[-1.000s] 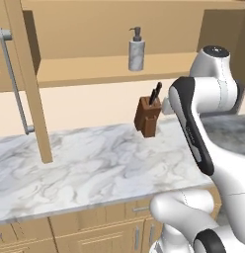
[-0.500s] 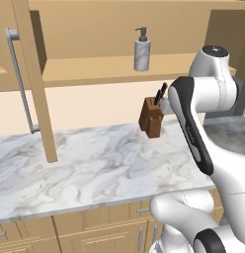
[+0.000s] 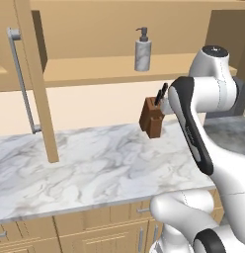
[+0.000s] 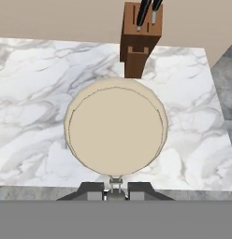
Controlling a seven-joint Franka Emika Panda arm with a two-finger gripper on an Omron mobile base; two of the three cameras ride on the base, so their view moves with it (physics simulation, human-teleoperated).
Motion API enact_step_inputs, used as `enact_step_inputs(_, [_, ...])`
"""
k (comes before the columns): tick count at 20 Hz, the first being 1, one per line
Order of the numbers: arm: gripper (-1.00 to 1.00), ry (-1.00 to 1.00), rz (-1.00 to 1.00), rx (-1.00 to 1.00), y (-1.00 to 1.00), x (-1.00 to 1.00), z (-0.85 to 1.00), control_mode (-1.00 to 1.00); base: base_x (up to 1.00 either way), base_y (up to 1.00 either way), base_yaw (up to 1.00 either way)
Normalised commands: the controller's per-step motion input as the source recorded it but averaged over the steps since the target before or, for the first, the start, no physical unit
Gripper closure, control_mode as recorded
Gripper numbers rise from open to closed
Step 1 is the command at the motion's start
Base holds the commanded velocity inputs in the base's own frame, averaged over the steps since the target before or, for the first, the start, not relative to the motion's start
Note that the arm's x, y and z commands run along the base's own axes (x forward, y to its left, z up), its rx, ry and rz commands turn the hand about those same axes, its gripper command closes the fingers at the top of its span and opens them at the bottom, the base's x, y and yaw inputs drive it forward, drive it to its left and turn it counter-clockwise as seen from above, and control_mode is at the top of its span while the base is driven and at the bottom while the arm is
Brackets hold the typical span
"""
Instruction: Pick up the dish brush and soap dispenser from the sink, and place them back in the cabinet, and close the cabinet doors.
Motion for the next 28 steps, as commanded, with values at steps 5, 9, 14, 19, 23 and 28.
enact_step_inputs(5, [1.0,0.0,0.0,0.0,0.0,0.0,0.0,1.0,0.16,0.17,0.0])
enact_step_inputs(9, [1.0,0.0,0.0,0.0,0.0,0.0,0.0,1.0,0.01,0.03,0.0])
enact_step_inputs(14, [1.0,0.0,0.0,0.0,0.0,0.0,0.0,1.0,0.0,0.0,0.0])
enact_step_inputs(19, [1.0,0.0,0.0,0.0,0.0,0.0,0.0,1.0,0.0,0.0,0.0])
enact_step_inputs(23, [1.0,0.0,0.0,0.0,0.0,0.0,0.0,-1.0,0.0,0.0,0.0])
enact_step_inputs(28, [1.0,0.0,0.0,0.0,0.0,0.14,0.11,-1.0,0.0,0.0,0.0])
